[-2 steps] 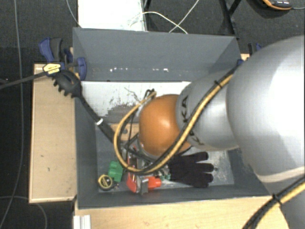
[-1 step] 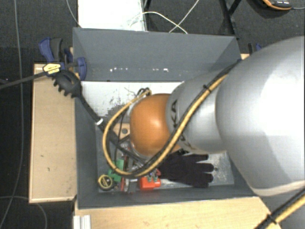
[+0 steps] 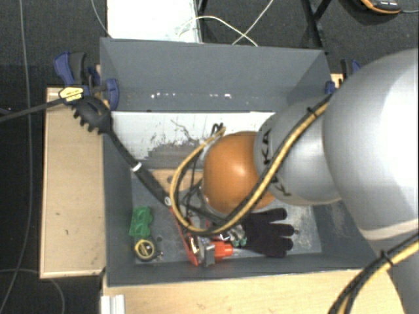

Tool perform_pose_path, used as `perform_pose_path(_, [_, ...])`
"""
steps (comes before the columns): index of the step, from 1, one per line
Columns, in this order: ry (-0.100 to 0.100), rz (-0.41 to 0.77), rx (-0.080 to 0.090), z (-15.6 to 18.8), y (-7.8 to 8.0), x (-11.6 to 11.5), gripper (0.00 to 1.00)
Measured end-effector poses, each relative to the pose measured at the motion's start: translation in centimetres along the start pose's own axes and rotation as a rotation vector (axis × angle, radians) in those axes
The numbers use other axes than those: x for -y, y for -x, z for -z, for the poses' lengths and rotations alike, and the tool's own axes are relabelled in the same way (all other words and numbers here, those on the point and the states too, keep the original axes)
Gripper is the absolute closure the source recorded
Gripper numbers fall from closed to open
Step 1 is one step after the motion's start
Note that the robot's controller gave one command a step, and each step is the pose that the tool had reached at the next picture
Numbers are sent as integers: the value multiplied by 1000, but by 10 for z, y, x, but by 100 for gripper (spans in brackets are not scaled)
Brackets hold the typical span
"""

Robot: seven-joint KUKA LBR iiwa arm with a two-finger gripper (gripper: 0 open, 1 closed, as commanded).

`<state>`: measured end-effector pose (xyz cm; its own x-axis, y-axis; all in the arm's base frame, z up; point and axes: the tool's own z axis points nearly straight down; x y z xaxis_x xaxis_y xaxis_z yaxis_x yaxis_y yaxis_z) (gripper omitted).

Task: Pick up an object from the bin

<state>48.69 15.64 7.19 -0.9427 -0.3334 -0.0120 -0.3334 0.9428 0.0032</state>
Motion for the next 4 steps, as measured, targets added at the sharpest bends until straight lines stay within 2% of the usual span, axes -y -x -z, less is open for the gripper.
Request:
perform_pose_path(1, [3,-154,0,112,5,-20,0])
perform_pose_path(2, [0,-61,-12,8,-19,46,0])
perform_pose_path(3, [3,-100,3,161,3,26,0])
perform_pose_path(4, [2,-80,-4,38,-6,38,0])
